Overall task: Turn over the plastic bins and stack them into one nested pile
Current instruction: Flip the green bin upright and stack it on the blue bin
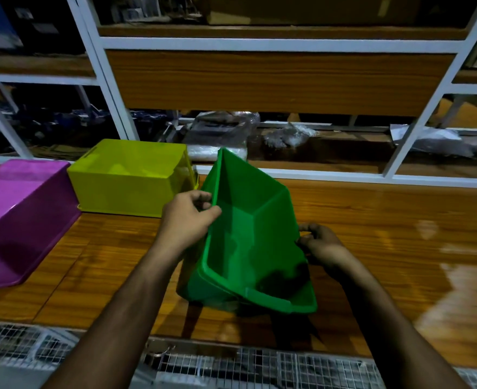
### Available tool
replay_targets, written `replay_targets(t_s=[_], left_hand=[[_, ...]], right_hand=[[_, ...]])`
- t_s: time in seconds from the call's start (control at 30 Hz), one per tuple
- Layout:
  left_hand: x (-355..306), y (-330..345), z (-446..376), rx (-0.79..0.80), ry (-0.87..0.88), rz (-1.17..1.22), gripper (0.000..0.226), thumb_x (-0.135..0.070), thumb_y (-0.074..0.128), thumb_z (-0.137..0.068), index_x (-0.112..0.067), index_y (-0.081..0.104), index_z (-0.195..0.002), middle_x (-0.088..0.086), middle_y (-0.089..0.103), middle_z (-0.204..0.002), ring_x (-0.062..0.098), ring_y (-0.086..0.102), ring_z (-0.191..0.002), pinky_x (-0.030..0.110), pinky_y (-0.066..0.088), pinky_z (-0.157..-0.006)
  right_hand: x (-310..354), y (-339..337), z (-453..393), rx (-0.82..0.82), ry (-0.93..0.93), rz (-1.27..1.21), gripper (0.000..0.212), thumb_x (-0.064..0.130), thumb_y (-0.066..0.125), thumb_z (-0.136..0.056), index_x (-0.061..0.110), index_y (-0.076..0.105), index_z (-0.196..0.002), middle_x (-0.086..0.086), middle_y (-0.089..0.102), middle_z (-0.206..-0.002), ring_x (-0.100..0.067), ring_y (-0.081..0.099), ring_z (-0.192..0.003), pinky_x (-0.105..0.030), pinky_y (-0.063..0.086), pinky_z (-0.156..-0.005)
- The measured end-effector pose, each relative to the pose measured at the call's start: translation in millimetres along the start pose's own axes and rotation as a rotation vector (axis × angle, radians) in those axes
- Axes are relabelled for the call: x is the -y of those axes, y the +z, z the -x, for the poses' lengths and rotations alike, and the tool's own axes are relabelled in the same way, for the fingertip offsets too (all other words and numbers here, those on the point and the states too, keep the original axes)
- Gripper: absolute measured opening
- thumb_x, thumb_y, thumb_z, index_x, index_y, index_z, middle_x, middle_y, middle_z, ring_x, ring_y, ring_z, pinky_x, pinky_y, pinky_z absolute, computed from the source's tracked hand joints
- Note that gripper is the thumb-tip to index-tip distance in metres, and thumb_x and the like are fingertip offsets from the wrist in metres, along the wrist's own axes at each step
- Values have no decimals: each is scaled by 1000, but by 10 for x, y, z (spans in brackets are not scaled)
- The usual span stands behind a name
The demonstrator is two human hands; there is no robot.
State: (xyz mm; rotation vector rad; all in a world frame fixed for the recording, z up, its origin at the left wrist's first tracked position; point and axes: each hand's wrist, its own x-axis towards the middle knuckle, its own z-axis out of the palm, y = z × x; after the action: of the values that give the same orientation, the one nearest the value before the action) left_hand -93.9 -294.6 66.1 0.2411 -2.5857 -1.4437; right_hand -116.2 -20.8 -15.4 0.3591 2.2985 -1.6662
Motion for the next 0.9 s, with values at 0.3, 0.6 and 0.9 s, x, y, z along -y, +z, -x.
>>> replay_targets(t_s=[0.3, 0.6, 0.9], left_hand=[[466, 1, -59, 166, -367, 515, 24, 2, 52, -91, -9, 66, -107, 6, 68, -79, 6, 63, -51, 15, 42, -40], [718, -14, -1, 183, -403, 545, 30, -4, 50, -92, -15, 66, -116, 4, 70, -90, 16, 62, -73, 22, 43, -53], [664, -74, -65, 272, -380, 613, 25, -2, 48, -91, -12, 66, -105, 6, 68, -84, 17, 58, -66, 20, 44, -41]], right_hand=[[62, -106, -34, 77, -32, -276, 28, 6, 58, -96, 0, 58, -123, -20, 71, -109, -26, 71, -88, -29, 56, -57], [83, 6, -8, 108, -48, -367, 31, 8, 59, -95, -2, 58, -125, -17, 70, -109, -26, 68, -91, -31, 59, -66], [145, -19, 304, 55, -134, -403, 22, 1, 48, -98, -2, 63, -113, -19, 70, -102, -28, 67, -90, -31, 56, -74]])
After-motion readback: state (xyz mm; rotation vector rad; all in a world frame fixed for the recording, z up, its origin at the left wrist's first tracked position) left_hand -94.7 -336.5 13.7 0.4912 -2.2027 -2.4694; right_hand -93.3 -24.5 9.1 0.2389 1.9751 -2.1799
